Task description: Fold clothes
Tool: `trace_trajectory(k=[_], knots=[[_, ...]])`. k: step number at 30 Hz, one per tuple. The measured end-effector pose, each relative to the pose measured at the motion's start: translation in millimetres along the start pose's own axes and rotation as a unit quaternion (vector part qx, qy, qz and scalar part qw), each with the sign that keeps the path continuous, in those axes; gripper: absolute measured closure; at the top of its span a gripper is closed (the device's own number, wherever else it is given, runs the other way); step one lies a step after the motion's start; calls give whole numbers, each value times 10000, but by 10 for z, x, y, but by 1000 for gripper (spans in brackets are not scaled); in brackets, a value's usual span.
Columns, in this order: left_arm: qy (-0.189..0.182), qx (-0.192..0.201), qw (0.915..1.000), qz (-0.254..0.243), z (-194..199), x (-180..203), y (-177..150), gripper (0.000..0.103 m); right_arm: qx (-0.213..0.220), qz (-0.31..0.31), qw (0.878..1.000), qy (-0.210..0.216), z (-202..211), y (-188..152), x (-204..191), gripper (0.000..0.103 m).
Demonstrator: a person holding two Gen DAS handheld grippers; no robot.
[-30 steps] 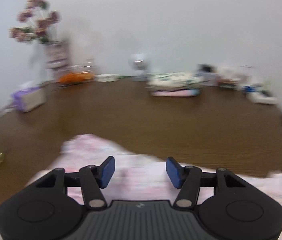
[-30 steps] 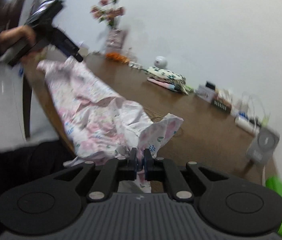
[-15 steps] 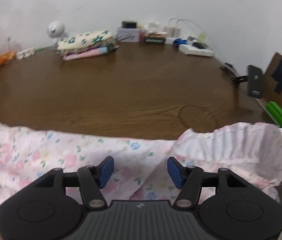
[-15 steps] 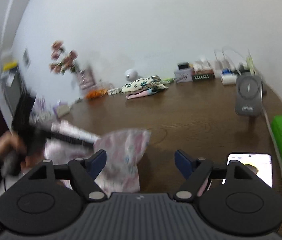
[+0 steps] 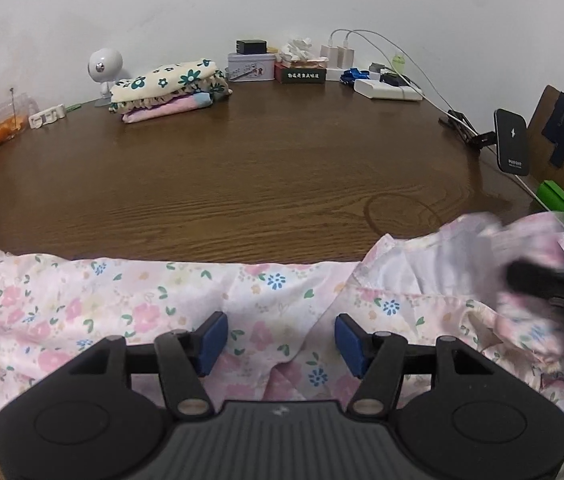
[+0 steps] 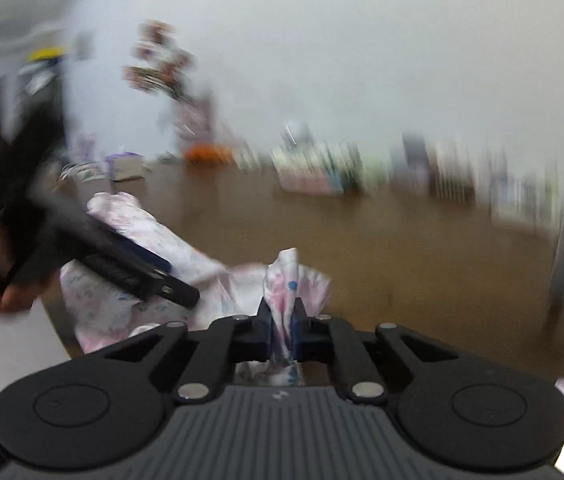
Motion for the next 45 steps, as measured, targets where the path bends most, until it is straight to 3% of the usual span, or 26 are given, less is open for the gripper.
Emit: trace_trajectory(k=[3,6,9,12,16,19,21,23,24,26,29,33,35,36,37,38,41,44,45], knots=[[66,-18,10000,-32,-8,-19,4,44,402,1103,9915,566,289,82,-196,99],[72,22,10000,-29,-2,-41,0,44,-88,1742,9784,1112,420,-78,-296,100],[-34,-24,9999,95,29,-64,5,45,-580,2364,9558,1647,567,-244,-377,100],[-702,-86,9959,558,183,-121,77,45,-800,2762,9469,1438,494,-332,-355,100],[-1625,265,9786,1237,514,-250,361,43,-800,2620,9538,1232,416,-345,-384,100],[-1350,425,9812,1314,403,-260,664,41,-792,2592,9552,1189,427,-379,-372,100],[-1212,359,9872,971,159,-80,752,43,-788,2657,9536,1181,424,-370,-394,100],[-1388,-53,9877,712,-57,184,671,49,-783,2721,9519,1173,421,-360,-417,100],[-1544,-258,9859,589,-123,310,612,58,-781,2764,9512,1130,410,-350,-417,100],[-1876,-434,9807,346,-118,493,490,60,-759,2669,9571,836,417,-303,-357,100],[-1903,-504,9800,286,-52,515,331,61,-768,2218,9717,249,388,-236,-154,100],[-1743,-481,9831,297,47,466,146,61,-634,942,9930,-327,354,-155,114,96],[-1650,-413,9849,323,78,443,78,61,-535,488,9952,-654,375,-143,196,81],[-1623,-343,9856,320,86,421,51,61,-540,257,9947,-843,387,-148,242,64],[-1587,-276,9864,323,92,403,29,61,-513,130,9944,-919,413,-132,264,53],[-1523,-217,9875,344,89,398,24,61,-487,5,9939,-994,439,-116,287,53],[-1343,-28,9907,225,82,409,23,61,-266,-490,9949,-835,631,9,319,45],[-1281,170,9916,-11,101,446,-7,59,-14,-1323,9902,-457,886,139,348,34],[-1267,234,9916,-97,110,462,-19,57,99,-1689,9855,-130,954,174,313,28]])
Point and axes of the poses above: each gripper's, at about its wrist camera, not at the fingertips, and z roughly against the way its jaws point, x to its right, y to its top, the point moved 9 cm from there along -z, roughly the way its jaws point, and after that the axes turned 9 degrees about x, right-handed, at the moved point
